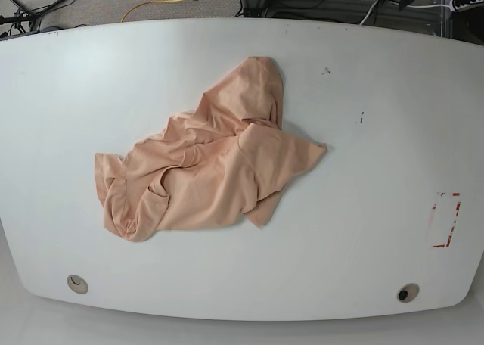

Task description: Fold the T-shirt properly

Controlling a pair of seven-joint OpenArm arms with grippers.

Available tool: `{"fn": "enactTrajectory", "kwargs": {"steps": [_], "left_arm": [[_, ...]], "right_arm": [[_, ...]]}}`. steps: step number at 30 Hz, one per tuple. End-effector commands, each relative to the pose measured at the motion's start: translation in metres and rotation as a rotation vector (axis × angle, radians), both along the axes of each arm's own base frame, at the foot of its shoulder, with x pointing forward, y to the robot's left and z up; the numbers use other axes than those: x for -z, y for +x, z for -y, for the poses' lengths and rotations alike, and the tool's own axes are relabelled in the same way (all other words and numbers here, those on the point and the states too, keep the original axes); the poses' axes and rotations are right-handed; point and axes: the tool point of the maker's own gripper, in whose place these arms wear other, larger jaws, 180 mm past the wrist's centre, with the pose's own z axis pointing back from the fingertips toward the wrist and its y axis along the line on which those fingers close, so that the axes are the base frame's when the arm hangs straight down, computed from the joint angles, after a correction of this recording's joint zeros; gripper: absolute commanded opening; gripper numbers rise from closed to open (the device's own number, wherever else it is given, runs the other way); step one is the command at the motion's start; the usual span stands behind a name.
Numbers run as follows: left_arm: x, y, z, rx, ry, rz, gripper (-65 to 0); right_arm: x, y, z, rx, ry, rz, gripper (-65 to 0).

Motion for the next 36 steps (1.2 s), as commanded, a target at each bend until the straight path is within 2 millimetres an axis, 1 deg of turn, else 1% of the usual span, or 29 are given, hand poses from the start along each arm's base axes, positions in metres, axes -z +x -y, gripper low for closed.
{"fn": "enactTrajectory", "kwargs": {"steps": [1,2,5,7,9,10,11,13,16,17,19,20,23,26,29,31,36], "left_arm": [[-0.008,0.014,0.002,0.006,-0.009,0.056,-44.6],[-0.008,0.020,0.002,0.009,-0.009,0.072,-44.3],[-0.004,0.030,0.028,0.082,-0.082,0.082,-38.8],[-0.001,0.031,0.047,0.153,-0.137,0.063,-32.9],[0.000,0.035,0.058,0.181,-0.162,0.066,-30.7],[0.000,0.039,0.068,0.198,-0.186,0.072,-30.1],[0.001,0.040,0.074,0.206,-0.199,0.073,-30.1],[0.004,0.041,0.085,0.231,-0.222,0.056,-29.9],[0.008,0.041,0.107,0.262,-0.268,0.033,-29.7],[0.008,0.043,0.114,0.273,-0.283,0.035,-29.7],[0.007,0.044,0.125,0.287,-0.308,0.041,-29.7],[0.006,0.046,0.132,0.297,-0.325,0.047,-28.6],[0.002,0.050,0.147,0.306,-0.383,0.061,-22.1],[-0.005,0.065,0.153,0.280,-0.453,0.093,-14.9],[-0.009,0.078,0.157,0.251,-0.517,0.113,-14.3],[-0.013,0.090,0.164,0.238,-0.583,0.113,-14.0],[-0.009,0.112,0.181,0.237,-0.685,0.007,-14.0]], "right_arm": [[-0.008,0.012,0.001,0.007,0.000,0.052,-53.4],[-0.008,0.020,0.001,0.008,-0.001,0.073,-53.4],[-0.011,0.038,0.001,0.008,-0.001,0.122,-53.0],[-0.014,0.053,0.000,0.006,0.003,0.162,-52.8],[-0.016,0.061,-0.001,0.006,0.005,0.185,-52.6],[-0.017,0.067,-0.002,0.008,0.007,0.201,-52.3],[-0.018,0.071,-0.002,0.014,0.009,0.211,-51.4],[-0.020,0.080,-0.003,0.033,0.015,0.236,-46.5],[-0.022,0.088,-0.004,0.048,0.019,0.259,-34.1],[-0.023,0.090,-0.005,0.051,0.020,0.263,-31.2],[-0.025,0.097,-0.007,0.052,0.026,0.283,-28.5],[-0.026,0.101,-0.007,0.049,0.024,0.295,-27.7],[-0.026,0.103,-0.008,0.051,0.030,0.299,-27.0],[-0.029,0.111,-0.008,0.051,0.033,0.320,-24.7],[-0.028,0.111,-0.007,0.053,0.030,0.319,-22.2],[-0.028,0.111,-0.006,0.055,0.026,0.319,-22.5],[-0.029,0.111,-0.005,0.050,0.020,0.320,-22.5]]}}
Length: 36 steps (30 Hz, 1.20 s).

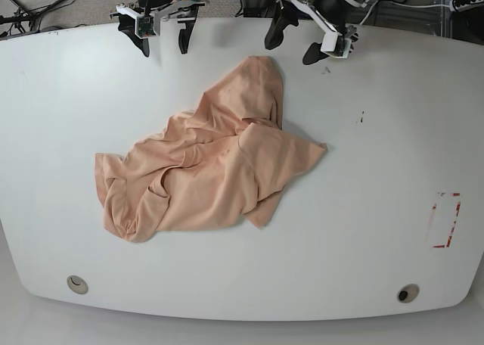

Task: Fold the T-shirt properly
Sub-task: 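Reach both grippers to the crumpled peach T-shirt and grasp its edges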

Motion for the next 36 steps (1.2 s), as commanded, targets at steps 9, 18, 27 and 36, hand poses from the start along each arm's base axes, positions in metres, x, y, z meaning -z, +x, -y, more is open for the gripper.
{"fn": "enactTrajectory", "kwargs": {"steps": [9,18,27,36], "left_arm": [[0.013,0.030,0.009,0.054,-0.066,-0.133,-14.4],[0.042,0.030,0.024,0.119,-0.008,-0.230,-14.4],[0.056,0.037,0.039,0.204,0.042,-0.239,-14.6],[0.078,0.040,0.042,0.226,0.110,-0.281,-42.9]], "right_arm": [[-0.008,0.000,0.000,-0.001,0.003,0.026,-22.5],[-0.008,0.001,-0.002,-0.004,0.007,0.028,-22.5],[-0.010,0.005,-0.002,-0.003,0.008,0.041,-22.5],[-0.010,0.006,-0.002,-0.003,0.010,0.043,-22.5]]}}
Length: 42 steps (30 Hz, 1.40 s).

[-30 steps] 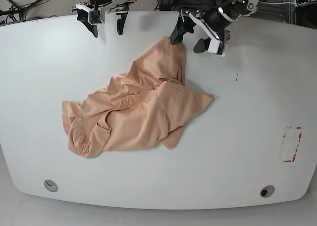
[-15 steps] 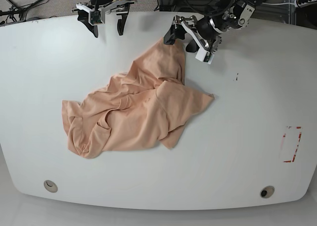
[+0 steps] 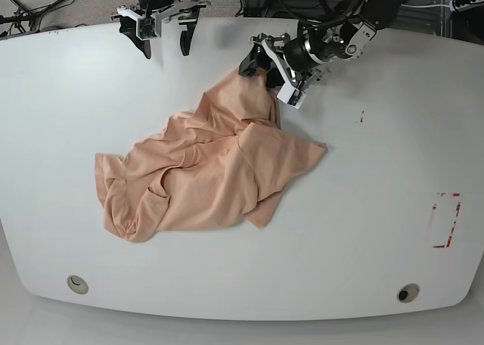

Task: Fold the T-shirt properly
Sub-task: 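Reach both grippers to the crumpled peach T-shirt and grasp its edges, then pull the grasped shirt edges apart with both grippers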

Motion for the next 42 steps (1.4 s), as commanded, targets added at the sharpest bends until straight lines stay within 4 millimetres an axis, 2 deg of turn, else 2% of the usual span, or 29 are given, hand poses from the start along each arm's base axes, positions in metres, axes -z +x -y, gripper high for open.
{"fn": "enactTrajectory", "kwargs": {"steps": [1,4,6,15,17,21,25,29,33,36,38,40,42], "left_arm": [[0.015,-0.007,-0.007,0.014,0.058,-0.049,-47.6],[0.021,-0.007,-0.009,0.014,0.071,-0.060,-61.5],[0.022,-0.007,-0.011,0.010,0.074,-0.062,-64.7],[0.002,-0.005,-0.022,0.039,0.081,-0.004,-65.0],[0.001,-0.014,-0.033,0.055,0.103,-0.005,-65.0],[-0.002,-0.015,-0.046,0.069,0.131,0.010,-65.0],[0.003,-0.022,-0.066,0.052,0.167,-0.012,-65.0],[0.003,-0.013,-0.089,0.001,0.203,-0.003,-65.0],[0.007,-0.019,-0.117,-0.052,0.243,-0.026,-65.0],[0.005,-0.012,-0.132,-0.082,0.266,-0.014,-65.0],[0.006,-0.015,-0.139,-0.098,0.274,-0.022,-65.0],[0.006,-0.016,-0.159,-0.120,0.312,-0.025,-65.0],[0.004,-0.012,-0.170,-0.136,0.331,-0.017,-65.0]], "right_arm": [[-0.009,0.002,0.000,0.000,0.004,0.031,-22.5],[-0.009,0.002,0.001,0.003,0.003,0.033,-22.7],[-0.011,0.008,0.002,0.005,0.000,0.049,-22.7],[-0.017,0.027,0.009,0.021,-0.014,0.098,-22.7],[-0.017,0.028,0.010,0.022,-0.015,0.093,-22.7],[-0.022,0.055,0.010,0.023,-0.017,0.120,-22.7],[-0.021,0.074,0.010,0.021,-0.019,0.103,-22.7],[-0.033,0.106,0.010,0.019,-0.021,0.136,-22.7],[-0.039,0.126,0.011,0.020,-0.023,0.138,-22.7],[-0.036,0.141,0.020,0.042,-0.031,0.133,-22.7],[-0.033,0.146,0.025,0.049,-0.036,0.122,-22.7],[-0.028,0.152,0.029,0.058,-0.040,0.107,-22.7],[-0.030,0.162,0.030,0.050,-0.039,0.111,-22.7]]}}
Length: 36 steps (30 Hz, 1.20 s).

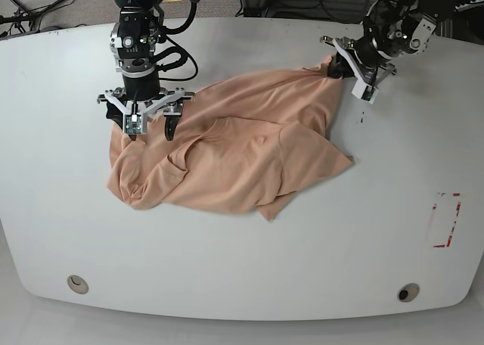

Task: Fold the T-shirt properly
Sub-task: 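Pull the grasped shirt edges apart with both grippers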

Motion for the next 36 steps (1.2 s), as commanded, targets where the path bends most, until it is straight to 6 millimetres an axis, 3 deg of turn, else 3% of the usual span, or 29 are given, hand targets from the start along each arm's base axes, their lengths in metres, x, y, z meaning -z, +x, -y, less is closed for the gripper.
{"fn": "enactTrajectory", "kwargs": {"steps": [1,7,13,22,29,36], "left_arm": [[-0.003,0.004,-0.023,-0.020,0.060,0.003,-65.0],[-0.006,0.004,-0.054,-0.097,0.099,0.010,-65.0],[-0.010,0.006,-0.070,-0.094,0.111,0.026,-65.0],[-0.004,0.005,-0.110,-0.133,0.156,-0.005,-65.0],[-0.006,0.006,-0.120,-0.119,0.156,0.003,-65.0],[-0.006,0.006,-0.121,-0.118,0.156,0.002,-65.0]], "right_arm": [[-0.014,0.017,0.000,-0.015,0.001,0.050,-22.7],[-0.012,0.035,0.010,-0.039,-0.009,0.040,-22.7],[-0.006,0.059,0.009,-0.078,-0.013,0.004,-22.7],[0.002,0.076,-0.001,-0.196,-0.028,-0.022,-22.7],[0.012,0.088,-0.010,-0.284,-0.040,-0.086,-22.7],[0.028,0.094,0.003,-0.302,-0.058,-0.150,-22.7]]}}
